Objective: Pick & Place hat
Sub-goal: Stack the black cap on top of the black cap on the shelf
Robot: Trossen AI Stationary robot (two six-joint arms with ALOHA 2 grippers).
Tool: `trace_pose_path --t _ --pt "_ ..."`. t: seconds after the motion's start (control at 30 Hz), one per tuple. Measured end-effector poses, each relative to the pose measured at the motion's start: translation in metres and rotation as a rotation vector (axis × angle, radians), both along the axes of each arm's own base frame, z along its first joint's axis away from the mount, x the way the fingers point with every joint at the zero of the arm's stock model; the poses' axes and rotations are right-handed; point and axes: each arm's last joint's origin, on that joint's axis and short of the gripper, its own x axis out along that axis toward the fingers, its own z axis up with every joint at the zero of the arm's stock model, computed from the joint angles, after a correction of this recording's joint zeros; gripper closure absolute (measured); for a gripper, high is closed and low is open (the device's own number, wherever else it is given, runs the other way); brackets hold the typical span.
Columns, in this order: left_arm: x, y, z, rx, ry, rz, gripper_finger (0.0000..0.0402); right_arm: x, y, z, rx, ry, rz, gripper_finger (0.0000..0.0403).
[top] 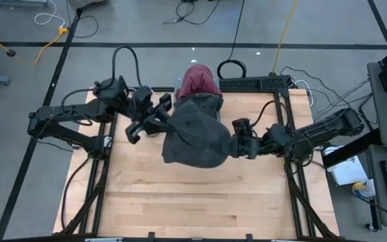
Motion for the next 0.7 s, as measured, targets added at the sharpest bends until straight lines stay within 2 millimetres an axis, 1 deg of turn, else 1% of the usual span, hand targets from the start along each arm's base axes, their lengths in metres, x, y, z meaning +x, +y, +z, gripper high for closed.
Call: trace_pose_path --t 0.07,0.17,0.23,0.33,0.4,0.5,0.6,0.7 --pt "0.000 0.001 0.000 -0.055 0.030 -0.023 0.0272 -0.006 0.000 0.004 -0.016 -0.002 0.004 0.0394" --pt "-0.005 0.003 0.005 -0.119 0.045 -0.108 0.0213 -0.017 0.002 0.010 -0.072 0.017 0.040 0.0396" --pt "-0.008 0.003 0.009 -0.151 0.045 -0.167 0.0181 -0.026 0.003 0.014 -0.115 0.037 0.088 0.0396" --pt "-0.010 0.005 0.011 -0.244 0.101 -0.208 0.0147 -0.040 0.004 0.020 -0.186 0.042 0.121 0.0397" --pt "-0.010 0.007 0.010 -0.317 0.151 -0.221 0.0134 -0.049 0.003 0.025 -0.224 0.016 0.129 0.0397" --pt "-0.005 0.009 0.007 -0.392 0.202 -0.225 0.0124 -0.059 0.001 0.033 -0.286 -0.040 0.124 0.0397" --pt "0.003 0.007 0.003 -0.448 0.224 -0.194 0.0124 -0.066 -0.001 0.037 -0.337 -0.077 0.104 0.0397" --pt "0.009 0.005 0.000 -0.451 0.209 -0.146 0.0128 -0.067 -0.003 0.038 -0.361 -0.087 0.092 0.0397"
